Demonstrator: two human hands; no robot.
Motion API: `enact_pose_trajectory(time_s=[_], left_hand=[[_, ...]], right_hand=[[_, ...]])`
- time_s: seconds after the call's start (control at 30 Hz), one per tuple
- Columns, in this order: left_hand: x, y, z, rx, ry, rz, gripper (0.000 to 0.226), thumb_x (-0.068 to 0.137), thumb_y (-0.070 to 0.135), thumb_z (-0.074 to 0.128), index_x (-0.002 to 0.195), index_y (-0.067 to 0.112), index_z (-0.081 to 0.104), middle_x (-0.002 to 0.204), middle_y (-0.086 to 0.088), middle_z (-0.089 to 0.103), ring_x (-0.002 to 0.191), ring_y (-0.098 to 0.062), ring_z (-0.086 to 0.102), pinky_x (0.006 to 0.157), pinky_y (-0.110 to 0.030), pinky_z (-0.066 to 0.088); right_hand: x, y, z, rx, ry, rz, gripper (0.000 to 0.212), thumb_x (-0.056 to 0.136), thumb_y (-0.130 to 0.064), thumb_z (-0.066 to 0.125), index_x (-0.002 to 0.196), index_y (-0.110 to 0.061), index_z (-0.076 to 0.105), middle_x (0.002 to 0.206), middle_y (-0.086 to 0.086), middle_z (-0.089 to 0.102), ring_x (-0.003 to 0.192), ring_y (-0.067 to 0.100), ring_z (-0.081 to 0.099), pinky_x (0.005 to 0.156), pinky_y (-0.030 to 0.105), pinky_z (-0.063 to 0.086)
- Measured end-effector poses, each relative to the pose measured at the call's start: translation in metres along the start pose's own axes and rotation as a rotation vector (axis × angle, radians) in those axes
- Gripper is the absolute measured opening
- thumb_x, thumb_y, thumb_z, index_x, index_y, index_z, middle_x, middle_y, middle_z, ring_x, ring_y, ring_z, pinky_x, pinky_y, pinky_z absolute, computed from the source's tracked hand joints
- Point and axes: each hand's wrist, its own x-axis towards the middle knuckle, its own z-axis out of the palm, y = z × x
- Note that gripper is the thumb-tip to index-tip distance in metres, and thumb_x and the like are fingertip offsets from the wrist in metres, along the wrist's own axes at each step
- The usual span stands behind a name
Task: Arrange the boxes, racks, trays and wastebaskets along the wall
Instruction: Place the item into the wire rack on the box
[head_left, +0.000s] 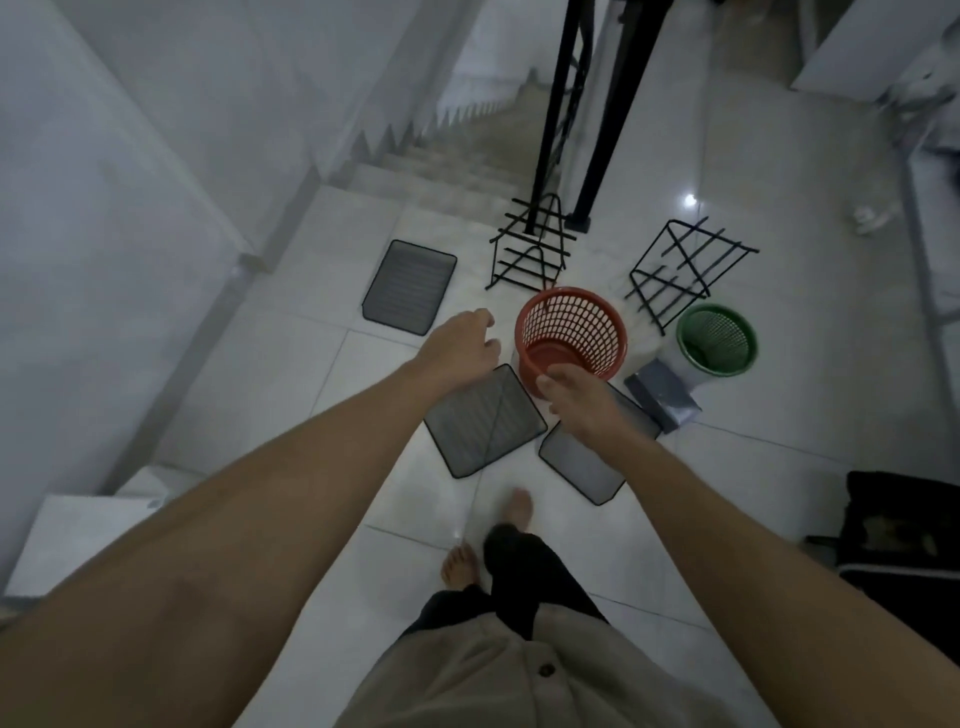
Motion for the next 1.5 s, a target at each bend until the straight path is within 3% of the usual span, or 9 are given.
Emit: enact_pose_trajectory(time_s=[0.3,0.53,0.73,0.87,0.93,1.1,1.27,1.4,1.5], left_hand=[[0.131,0.003,-0.026,0.044,-0.063,0.011,0.046,0.100,0.029,0.046,0.142,0.010,0.042,0.143,-0.013,0.048,0.128,-0.026,0.047,0.097,-0.031,0.037],[0.221,0.000,-0.021,-0.026,-0.064,-0.057,0.047,0.099,0.027,0.046,0.142,0.011,0.042,0.144,-0.011,0.047,0.127,-0.025,0.048,0.102,-0.034,0.038],[0.295,-0.011,-0.021,-0.001,-0.092,-0.039,0.045,0.100,0.025,0.045,0.143,0.011,0.040,0.141,-0.013,0.048,0.121,-0.027,0.051,0.097,-0.033,0.039],[0.355,-0.027,-0.015,0.016,-0.093,-0.041,0.043,0.100,0.025,0.044,0.141,0.010,0.041,0.136,-0.013,0.050,0.115,-0.029,0.054,0.087,-0.031,0.041],[0.389,-0.041,-0.004,-0.005,-0.090,-0.043,0.042,0.100,0.024,0.045,0.139,0.010,0.043,0.134,-0.013,0.050,0.114,-0.029,0.054,0.084,-0.031,0.043],[0.470,-0.086,0.037,-0.038,-0.109,-0.054,0.043,0.099,0.024,0.046,0.139,0.011,0.043,0.140,-0.010,0.046,0.124,-0.026,0.048,0.099,-0.034,0.040],[0.556,-0.138,0.085,-0.104,-0.115,-0.018,0.043,0.099,0.020,0.046,0.140,0.010,0.041,0.143,-0.010,0.042,0.126,-0.024,0.045,0.101,-0.031,0.036],[0.622,-0.181,0.119,-0.099,-0.140,0.014,0.046,0.099,0.018,0.046,0.143,0.011,0.038,0.145,-0.010,0.040,0.126,-0.023,0.045,0.097,-0.025,0.033],[0.665,-0.206,0.141,-0.078,-0.109,0.021,0.046,0.099,0.018,0.046,0.144,0.012,0.037,0.147,-0.008,0.039,0.128,-0.021,0.044,0.094,-0.021,0.030]], right_hand=[[0.120,-0.037,-0.032,0.088,0.058,0.066,0.034,0.096,-0.038,0.054,0.122,-0.017,0.060,0.116,0.004,0.063,0.108,0.026,0.060,0.097,0.050,0.049],[0.213,-0.050,-0.052,0.101,0.069,0.149,0.044,0.096,-0.040,0.054,0.133,-0.017,0.055,0.127,0.007,0.061,0.114,0.026,0.058,0.101,0.048,0.048],[0.282,-0.055,-0.065,0.107,0.071,0.156,0.044,0.096,-0.040,0.053,0.133,-0.017,0.054,0.125,0.010,0.062,0.113,0.027,0.059,0.098,0.050,0.050],[0.336,-0.053,-0.064,0.156,0.107,0.166,0.038,0.097,-0.038,0.054,0.128,-0.017,0.058,0.109,0.003,0.063,0.099,0.021,0.060,0.095,0.046,0.051],[0.367,-0.048,-0.060,0.172,0.120,0.178,0.039,0.098,-0.037,0.053,0.132,-0.017,0.055,0.113,-0.002,0.059,0.101,0.015,0.053,0.098,0.040,0.048],[0.450,-0.028,-0.033,0.181,0.157,0.202,0.044,0.099,-0.037,0.052,0.138,-0.017,0.050,0.115,-0.006,0.054,0.107,0.012,0.051,0.099,0.036,0.047],[0.544,0.007,0.006,0.190,0.199,0.247,0.047,0.099,-0.036,0.054,0.141,-0.017,0.047,0.136,0.003,0.054,0.119,0.017,0.053,0.101,0.037,0.047],[0.622,0.039,0.037,0.185,0.263,0.279,0.053,0.098,-0.036,0.054,0.146,-0.018,0.042,0.147,0.002,0.046,0.131,0.018,0.047,0.110,0.041,0.040],[0.674,0.060,0.051,0.103,0.322,0.259,0.055,0.098,-0.033,0.054,0.148,-0.016,0.038,0.152,0.002,0.040,0.137,0.017,0.039,0.114,0.030,0.030]])
